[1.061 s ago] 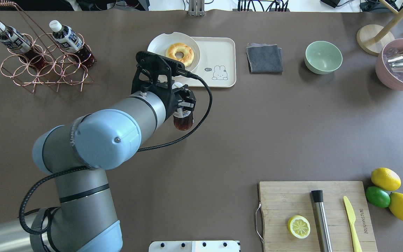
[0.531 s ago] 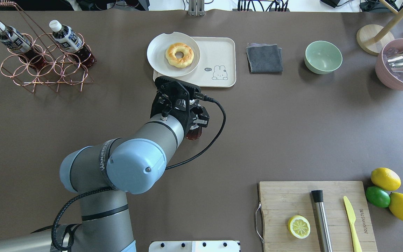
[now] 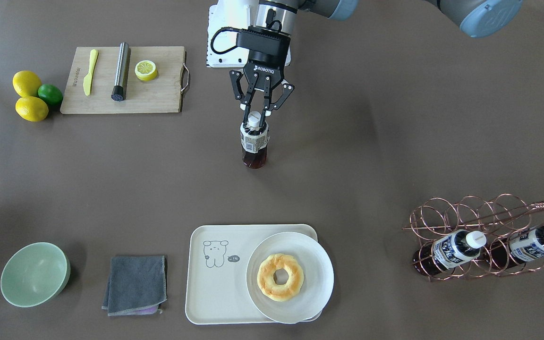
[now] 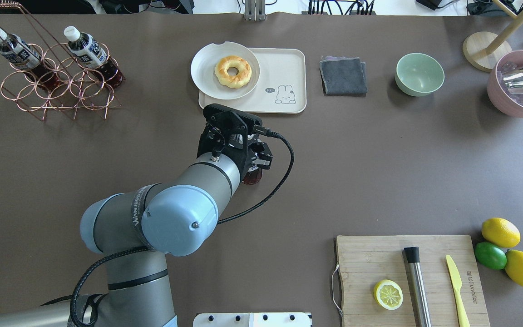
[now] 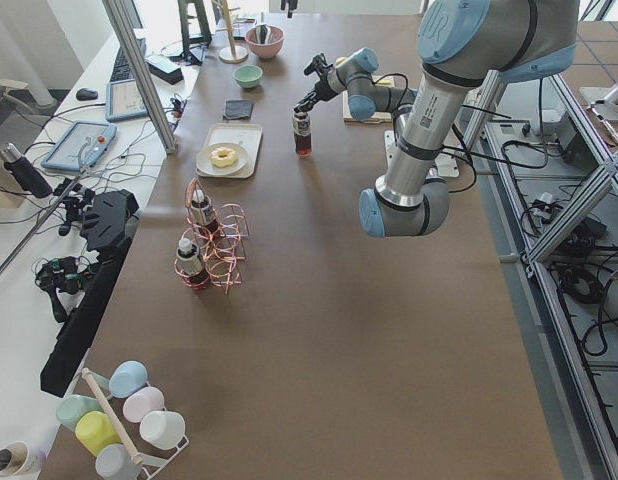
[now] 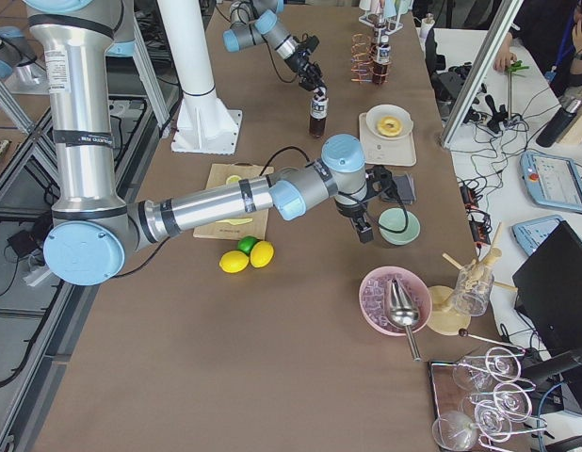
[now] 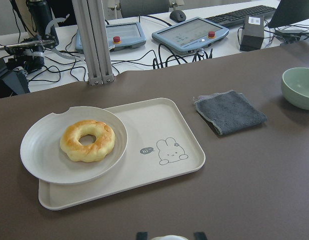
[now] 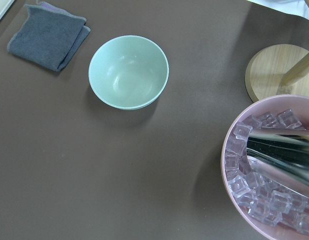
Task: Place tea on tray
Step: 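Set the tea bottle down beside the tray and withdraw the left gripper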
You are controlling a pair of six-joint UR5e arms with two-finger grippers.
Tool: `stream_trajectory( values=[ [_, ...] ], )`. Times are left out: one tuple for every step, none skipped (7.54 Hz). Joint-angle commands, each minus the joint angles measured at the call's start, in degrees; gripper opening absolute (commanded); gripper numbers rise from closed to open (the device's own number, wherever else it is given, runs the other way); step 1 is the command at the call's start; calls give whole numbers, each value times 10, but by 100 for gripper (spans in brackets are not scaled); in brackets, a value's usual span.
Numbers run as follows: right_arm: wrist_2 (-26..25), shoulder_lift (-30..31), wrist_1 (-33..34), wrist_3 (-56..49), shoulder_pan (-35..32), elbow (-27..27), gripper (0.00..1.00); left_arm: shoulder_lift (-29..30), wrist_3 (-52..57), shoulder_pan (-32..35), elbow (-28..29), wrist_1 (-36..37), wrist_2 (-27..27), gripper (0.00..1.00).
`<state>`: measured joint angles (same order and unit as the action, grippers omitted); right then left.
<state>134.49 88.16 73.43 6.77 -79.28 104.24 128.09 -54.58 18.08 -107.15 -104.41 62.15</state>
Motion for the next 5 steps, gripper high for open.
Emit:
stream_trajectory(
  values=[
    [0, 0, 0, 0, 1, -1, 99, -2, 4, -1, 0, 1, 0, 21],
    [0, 1, 0, 0, 1, -1, 99, -10, 9, -1, 0, 1, -10, 74],
    [1, 0, 0, 0, 2, 0, 99, -8, 3, -2, -8, 0, -17, 98],
    [1, -3, 0, 6, 4, 4, 99, -6, -2, 5, -55, -14, -11, 98],
    [3, -30, 0, 45, 6, 4, 99, -14, -30, 46, -87, -39, 59, 98]
  ],
)
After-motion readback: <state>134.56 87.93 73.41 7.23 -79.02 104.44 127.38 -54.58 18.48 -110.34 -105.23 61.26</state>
